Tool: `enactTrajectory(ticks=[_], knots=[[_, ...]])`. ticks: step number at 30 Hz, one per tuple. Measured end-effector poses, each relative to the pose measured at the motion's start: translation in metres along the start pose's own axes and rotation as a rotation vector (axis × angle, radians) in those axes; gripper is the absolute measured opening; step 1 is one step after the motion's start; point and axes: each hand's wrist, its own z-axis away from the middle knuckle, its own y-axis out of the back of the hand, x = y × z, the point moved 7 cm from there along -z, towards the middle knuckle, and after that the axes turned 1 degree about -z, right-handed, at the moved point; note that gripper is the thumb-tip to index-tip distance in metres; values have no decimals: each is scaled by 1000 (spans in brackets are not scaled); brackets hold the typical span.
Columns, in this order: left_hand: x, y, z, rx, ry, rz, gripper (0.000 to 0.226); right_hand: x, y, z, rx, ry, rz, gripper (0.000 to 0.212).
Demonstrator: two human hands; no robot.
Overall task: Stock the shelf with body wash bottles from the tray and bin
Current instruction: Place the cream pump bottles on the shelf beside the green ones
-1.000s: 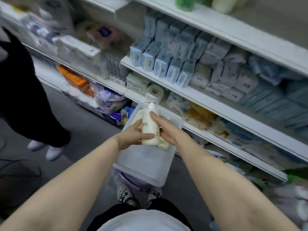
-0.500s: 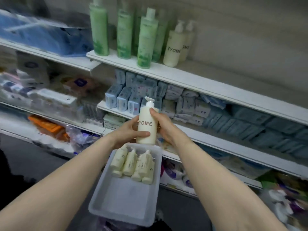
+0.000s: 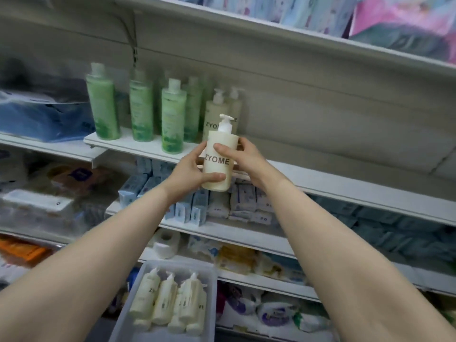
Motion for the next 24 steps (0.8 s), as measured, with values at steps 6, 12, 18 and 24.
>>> enactTrajectory(ticks=[6, 12, 18, 24], knots=[[22, -13, -48, 28, -60, -49, 95, -28, 33, -27, 33, 48, 17, 61], [14, -19, -73, 67, -49, -111, 96, -17, 41, -52, 36, 54, 5, 59], [-1, -19, -88, 106, -27, -139, 100, -6, 43, -68, 35, 53, 20, 68], [-5, -20, -99, 99, -21, -179, 98, -3, 43, -74, 54, 28, -8, 73]])
